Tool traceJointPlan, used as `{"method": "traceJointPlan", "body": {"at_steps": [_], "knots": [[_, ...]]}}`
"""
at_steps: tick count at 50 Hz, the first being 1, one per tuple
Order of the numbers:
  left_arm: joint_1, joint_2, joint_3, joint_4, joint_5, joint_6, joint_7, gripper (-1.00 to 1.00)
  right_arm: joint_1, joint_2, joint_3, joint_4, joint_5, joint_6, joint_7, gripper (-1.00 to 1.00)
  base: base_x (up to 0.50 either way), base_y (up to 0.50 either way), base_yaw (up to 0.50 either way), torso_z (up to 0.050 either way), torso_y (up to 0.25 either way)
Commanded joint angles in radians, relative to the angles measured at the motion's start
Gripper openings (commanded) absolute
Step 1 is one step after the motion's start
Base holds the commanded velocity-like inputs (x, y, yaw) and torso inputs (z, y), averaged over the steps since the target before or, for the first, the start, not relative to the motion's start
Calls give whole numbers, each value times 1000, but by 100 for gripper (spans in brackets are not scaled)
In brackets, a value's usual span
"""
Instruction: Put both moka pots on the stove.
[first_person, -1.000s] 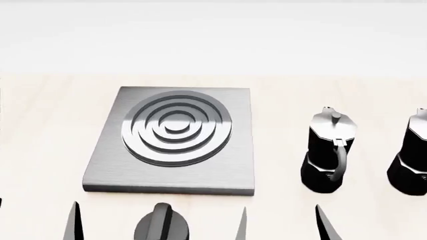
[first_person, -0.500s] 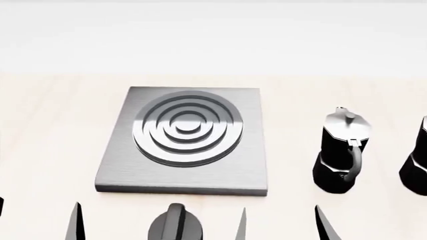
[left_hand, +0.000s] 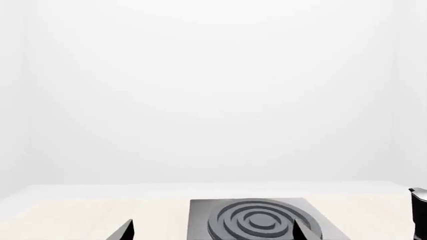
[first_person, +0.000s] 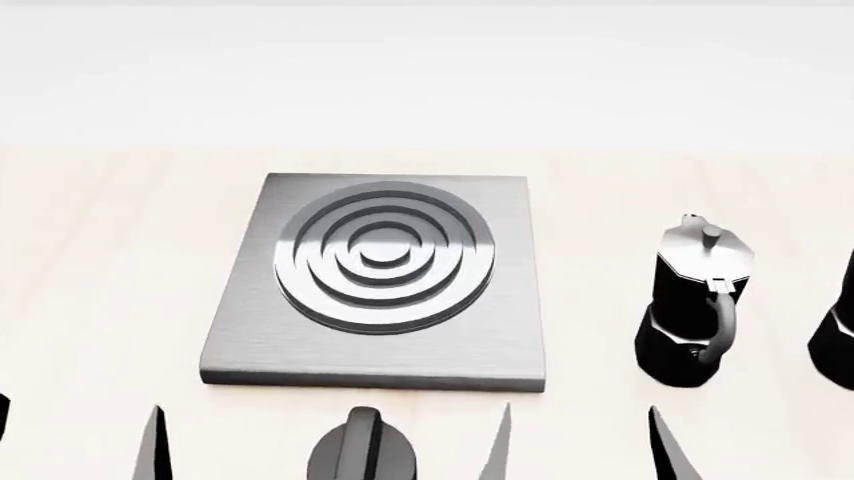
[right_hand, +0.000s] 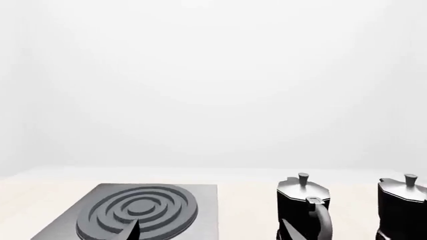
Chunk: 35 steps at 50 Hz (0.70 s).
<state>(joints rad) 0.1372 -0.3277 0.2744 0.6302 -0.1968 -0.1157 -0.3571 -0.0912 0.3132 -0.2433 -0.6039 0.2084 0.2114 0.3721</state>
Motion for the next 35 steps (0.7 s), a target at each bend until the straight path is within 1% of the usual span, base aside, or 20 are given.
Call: {"method": "traceJointPlan", "body": {"at_steps": [1, 2, 5, 6, 7, 8, 10, 11, 13, 15, 16, 17, 18, 21, 22, 26, 27, 30, 31, 35], "knots": [[0, -5, 1, -3, -4, 5, -5, 100, 67, -10, 23, -38, 21, 91, 40, 100, 0, 0, 0, 0, 0], [0, -4, 0, -5, -7, 7, -4, 100, 92, -21, 51, -43, 78, 109, 35, 100, 0, 0, 0, 0, 0], [-1, -6, 0, -6, -10, 7, -4, 100, 164, -20, 63, -42, 93, 153, 40, 100, 0, 0, 0, 0, 0], [-1, -5, -1, -7, -10, 8, -5, 100, 168, -36, 69, -17, 72, 62, 32, 100, 0, 0, 0, 0, 0], [-1, -5, -2, -8, -8, 9, -8, 100, 187, -32, 63, -9, 49, 59, 36, 100, 0, 0, 0, 0, 0], [-2, -7, -2, -5, -10, 6, -8, 100, 220, -28, 75, -22, 91, 128, 38, 100, 0, 0, 0, 0, 0], [-1, -7, -3, -2, -12, 6, -9, 100, 241, -22, 78, -20, 81, 132, 41, 100, 0, 0, 0, 0, 0], [-1, -8, -3, -1, -12, 5, -9, 100, 259, -20, 90, -29, 114, 195, 51, 100, 0, 0, 0, 0, 0], [-4, -9, -3, -3, -14, 3, -10, 100, 284, -5, 82, -2, 51, 113, 39, 100, 0, 0, 0, 0, 0], [-3, -9, -3, -5, -14, 6, -10, 100, 312, 0, 104, 10, 85, 144, 34, 100, 0, 0, 0, 0, 0], [-4, -9, -4, -4, -15, 5, -11, 100, 341, 24, 107, -8, 123, 261, 37, 100, 0, 0, 0, 0, 0], [-5, -9, -3, -3, -15, 3, -12, 100, 353, 36, 101, 11, 56, 191, 46, 100, 0, 0, 0, 0, 0], [-5, -10, -2, -3, -15, 3, -12, 100, 361, 36, 114, 13, 91, 216, 36, 100, 0, 0, 0, 0, 0], [-7, -10, -2, -6, -14, 6, -13, 100, 424, 66, 145, 3, 166, 371, 33, 100, 0, 0, 0, 0, 0], [-7, -10, -2, -4, -14, 4, -14, 100, 430, 74, 140, 7, 152, 364, 33, 100, 0, 0, 0, 0, 0], [-7, -11, -1, -6, -15, 5, -16, 100, 491, 99, 177, 17, 209, 478, 34, 100, 0, 0, 0, 0, 0], [-7, -11, -2, -5, -16, 5, -16, 100, 505, 129, 153, 18, 172, 477, 31, 100, 0, 0, 0, 0, 0], [-7, -14, -4, -3, -19, 5, -17, 100, 518, 132, 183, 15, 221, 520, 20, 100, 0, 0, 0, 0, 0], [-8, -14, -5, -5, -20, 6, -18, 100, 532, 135, 198, 20, 256, 572, 16, 100, 0, 0, 0, 0, 0], [-6, -16, -6, -3, -14, 6, -23, 100, 557, 157, 213, 52, 282, 631, 9, 100, 0, 0, 0, 0, 0]]}}
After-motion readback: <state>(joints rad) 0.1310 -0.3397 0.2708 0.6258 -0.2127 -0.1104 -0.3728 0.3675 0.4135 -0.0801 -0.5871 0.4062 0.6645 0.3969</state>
